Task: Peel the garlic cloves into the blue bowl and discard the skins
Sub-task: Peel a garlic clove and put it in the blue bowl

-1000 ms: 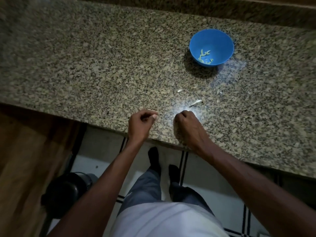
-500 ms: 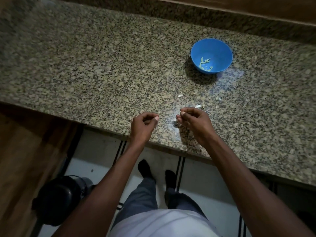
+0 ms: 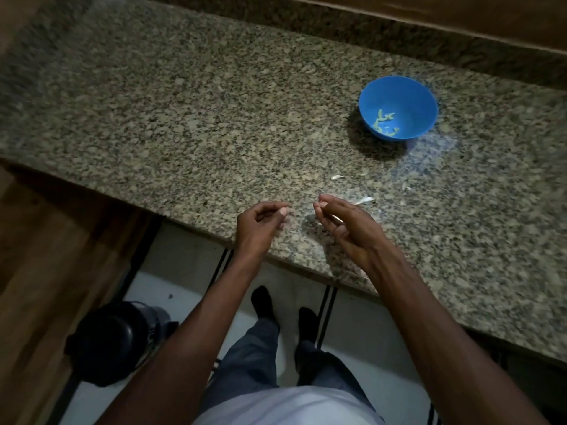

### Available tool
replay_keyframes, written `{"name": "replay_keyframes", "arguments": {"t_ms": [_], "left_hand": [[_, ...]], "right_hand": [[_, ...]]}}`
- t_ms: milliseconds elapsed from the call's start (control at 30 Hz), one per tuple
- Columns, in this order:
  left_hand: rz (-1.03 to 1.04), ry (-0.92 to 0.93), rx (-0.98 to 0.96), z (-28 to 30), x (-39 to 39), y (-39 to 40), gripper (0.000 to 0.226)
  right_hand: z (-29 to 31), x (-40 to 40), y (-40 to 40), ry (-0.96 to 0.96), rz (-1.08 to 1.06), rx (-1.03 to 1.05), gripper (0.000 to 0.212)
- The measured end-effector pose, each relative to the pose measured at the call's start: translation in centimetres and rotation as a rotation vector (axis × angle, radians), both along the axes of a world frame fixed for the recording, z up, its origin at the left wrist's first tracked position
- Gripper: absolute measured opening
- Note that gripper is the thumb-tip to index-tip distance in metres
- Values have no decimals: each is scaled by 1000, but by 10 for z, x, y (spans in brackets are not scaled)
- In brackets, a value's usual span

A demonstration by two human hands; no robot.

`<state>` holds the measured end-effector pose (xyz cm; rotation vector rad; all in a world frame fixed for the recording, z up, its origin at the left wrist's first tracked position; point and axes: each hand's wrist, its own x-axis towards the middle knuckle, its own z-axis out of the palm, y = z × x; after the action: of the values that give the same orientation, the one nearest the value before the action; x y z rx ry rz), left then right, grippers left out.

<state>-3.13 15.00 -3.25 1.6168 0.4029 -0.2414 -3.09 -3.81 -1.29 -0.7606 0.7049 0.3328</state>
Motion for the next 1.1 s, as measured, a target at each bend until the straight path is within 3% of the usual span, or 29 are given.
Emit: {"name": "replay_keyframes", "arguments": {"t_ms": [300,467,700,933,1100], "left_hand": [[395,11,-187,17,-43,140,14],[699,41,-247,11,-101,250,14],[1034,60,-192,-13,-196,392,12],[1260,65,-206,-36,-267,466,11],[1377,106,-200,-62,-298,496,24]], "right_hand": [[14,16,162,-52,348,-2,14],[2,-6,293,-128,702,-139,14],[-11,-64,461,-173,979,-154,14],[-39,-113,564,-174,1220,-154,17],[-73,-131,614,-122,1324,-213,12]]}}
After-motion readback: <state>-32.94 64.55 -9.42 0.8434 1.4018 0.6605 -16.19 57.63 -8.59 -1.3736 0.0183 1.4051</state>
